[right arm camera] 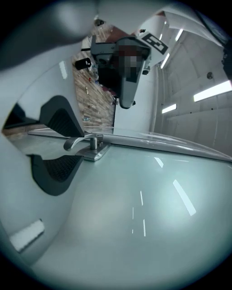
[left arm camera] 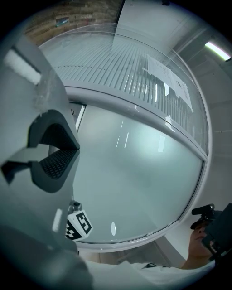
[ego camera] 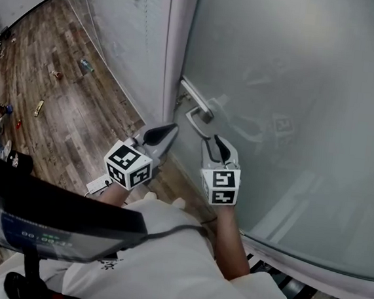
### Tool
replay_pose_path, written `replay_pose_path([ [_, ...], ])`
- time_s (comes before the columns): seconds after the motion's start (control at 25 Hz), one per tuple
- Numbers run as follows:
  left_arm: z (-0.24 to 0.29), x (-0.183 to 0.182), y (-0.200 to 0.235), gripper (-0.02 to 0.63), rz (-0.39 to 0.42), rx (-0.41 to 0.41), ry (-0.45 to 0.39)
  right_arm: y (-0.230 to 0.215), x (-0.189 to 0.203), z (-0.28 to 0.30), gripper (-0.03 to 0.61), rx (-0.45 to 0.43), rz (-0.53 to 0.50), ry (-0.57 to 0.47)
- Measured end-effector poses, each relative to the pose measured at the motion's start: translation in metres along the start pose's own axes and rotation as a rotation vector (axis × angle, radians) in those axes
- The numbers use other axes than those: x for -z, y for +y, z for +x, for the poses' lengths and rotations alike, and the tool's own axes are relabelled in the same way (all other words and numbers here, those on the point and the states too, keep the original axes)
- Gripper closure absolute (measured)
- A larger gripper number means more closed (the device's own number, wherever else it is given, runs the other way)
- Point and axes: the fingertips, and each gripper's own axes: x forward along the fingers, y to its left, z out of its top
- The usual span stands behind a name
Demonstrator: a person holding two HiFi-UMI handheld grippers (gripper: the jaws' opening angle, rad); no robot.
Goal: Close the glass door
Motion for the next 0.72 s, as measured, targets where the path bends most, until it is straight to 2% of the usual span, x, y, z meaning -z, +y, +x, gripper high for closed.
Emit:
replay_pose_path([
  [0.08, 0.000, 0.000, -0.003, 0.615, 0.002, 0.004, 0.002, -0.002, -0.009, -0.013, 0.461, 0.002, 0.060, -0.041],
  [0.24, -0.001, -0.004, -0.008, 0.615, 0.004, 0.016, -0.004, 0.001, -0.027, -0.038, 0.522, 0.005, 0.147, -0.123],
  [0.48, -0.005, -0.012, -0.015, 0.615, 0.012, 0.035, -0.017, 0.012, -0.034, -0.058, 0.569, -0.019, 0.183, -0.163],
  [0.72, -0.012, -0.018, -0.017, 0.615, 0.017, 0.030, -0.033, 0.014, -0.035, -0.067, 0.571, -0.032, 0.214, -0.180],
])
